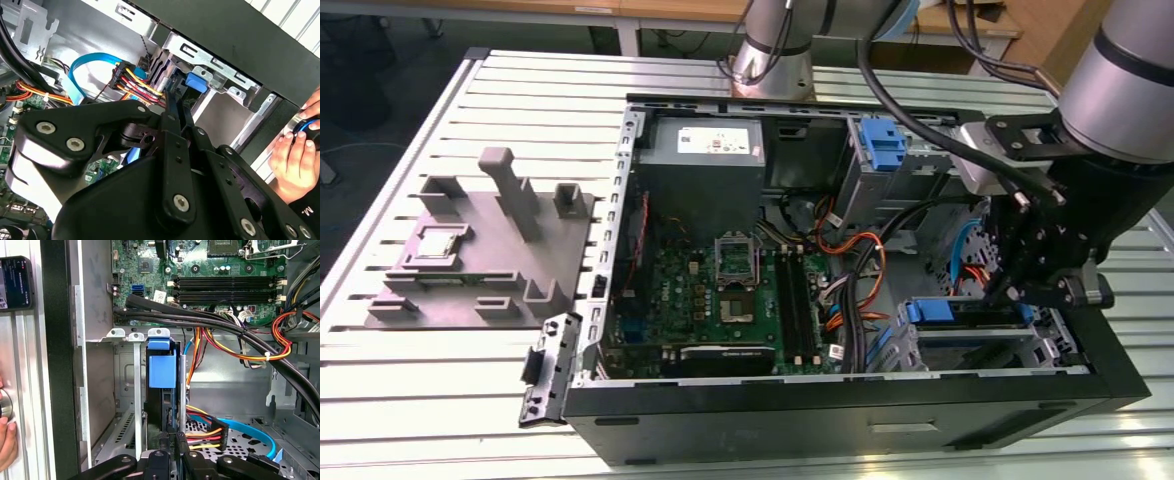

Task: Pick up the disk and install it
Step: 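Insert the first disk wire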

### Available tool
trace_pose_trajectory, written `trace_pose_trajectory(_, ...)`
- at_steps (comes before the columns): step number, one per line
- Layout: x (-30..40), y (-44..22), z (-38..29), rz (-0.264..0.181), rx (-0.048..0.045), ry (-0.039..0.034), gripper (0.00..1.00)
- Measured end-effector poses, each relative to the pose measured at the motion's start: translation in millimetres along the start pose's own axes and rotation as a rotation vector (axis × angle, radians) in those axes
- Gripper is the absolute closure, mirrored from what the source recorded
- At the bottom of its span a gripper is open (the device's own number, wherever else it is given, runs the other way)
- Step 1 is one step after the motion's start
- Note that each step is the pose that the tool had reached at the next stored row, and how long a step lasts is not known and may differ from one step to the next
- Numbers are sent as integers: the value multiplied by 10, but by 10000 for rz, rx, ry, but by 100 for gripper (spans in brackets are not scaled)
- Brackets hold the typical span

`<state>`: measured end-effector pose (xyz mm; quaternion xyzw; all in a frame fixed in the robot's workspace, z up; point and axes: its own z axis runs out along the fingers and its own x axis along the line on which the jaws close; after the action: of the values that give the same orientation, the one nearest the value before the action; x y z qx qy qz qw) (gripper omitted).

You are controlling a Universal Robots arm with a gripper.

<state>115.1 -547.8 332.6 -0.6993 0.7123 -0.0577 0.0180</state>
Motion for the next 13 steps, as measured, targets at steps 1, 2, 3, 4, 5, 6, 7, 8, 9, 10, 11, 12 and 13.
trace_pose_trajectory(1, 0, 0, 2, 0, 0, -1, 83)
trace_pose_trajectory(2, 0, 1, 5, 0, 0, -2, 83)
trace_pose_trajectory(3, 1, 1, 9, 0, 0, -2, 83)
trace_pose_trajectory(4, 1, 2, 14, 0, 0, -3, 83)
trace_pose_trajectory(5, 2, 2, 20, 1, 0, -2, 83)
trace_pose_trajectory(6, 3, 3, 29, 0, 0, -2, 83)
trace_pose_trajectory(7, 3, 4, 36, 0, -1, -2, 83)
trace_pose_trajectory(8, 3, 4, 41, 0, 0, 0, 83)
trace_pose_trajectory(9, 3, 4, 41, 0, 0, 1, 83)
trace_pose_trajectory(10, 3, 4, 41, -1, 0, 2, 83)
trace_pose_trajectory(11, 3, 5, 42, 0, 0, 1, 83)
trace_pose_trajectory(12, 3, 5, 43, 0, 0, -1, 83)
trace_pose_trajectory(13, 3, 5, 44, 1, 0, -2, 83)
